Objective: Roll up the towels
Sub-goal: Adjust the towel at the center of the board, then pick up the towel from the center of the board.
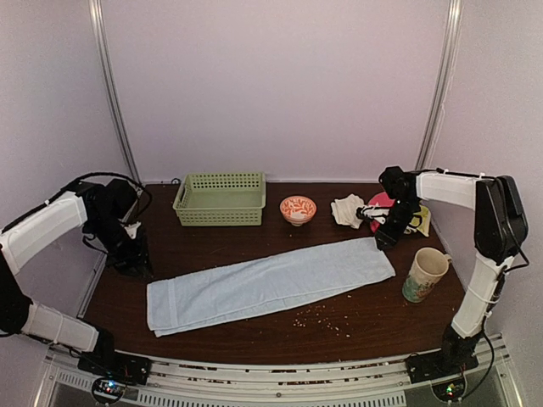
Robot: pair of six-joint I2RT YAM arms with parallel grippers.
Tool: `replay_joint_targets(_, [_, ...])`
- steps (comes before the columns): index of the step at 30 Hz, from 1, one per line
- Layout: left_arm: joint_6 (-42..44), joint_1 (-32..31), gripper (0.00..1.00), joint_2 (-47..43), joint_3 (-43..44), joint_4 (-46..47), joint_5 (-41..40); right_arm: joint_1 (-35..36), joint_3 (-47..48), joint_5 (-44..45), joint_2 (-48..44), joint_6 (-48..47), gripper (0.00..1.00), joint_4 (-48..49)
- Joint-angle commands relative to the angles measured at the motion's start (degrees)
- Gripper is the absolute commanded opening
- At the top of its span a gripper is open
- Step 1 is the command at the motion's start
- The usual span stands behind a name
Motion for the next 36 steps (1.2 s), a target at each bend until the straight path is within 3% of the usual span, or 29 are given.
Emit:
replay_joint_targets(1, [1.69,-0.55,0.24,1.82,3.36,6.06,-5.83,-1.19,3.47,2.28,4.59,7.31,0.42,-0.60])
replay_joint_targets(5, [2.60,-1.77,0.10,2.78,-2.55,21.84,-3.69,-1.99,6.34,1.18,8.26,11.01,0.42,-1.86])
replay_joint_targets(10, [5.62,-4.26,0.01,5.22,-7.19,31.76,-5.46,-2.75,6.37,1.73,9.41,13.24,0.41,-2.00])
replay_joint_targets(28, [7.19,-5.11,0.00,11.76,-11.29,37.21,-4.77,-4.99,3.16,-4.96,13.12,14.15,0.38,-0.67])
replay_joint_targets(36, [6.41,-5.11,0.00,12.42,-11.12,37.75,-4.15,-5.37,0.11,-6.88,12.59,11.75,0.18,4.10])
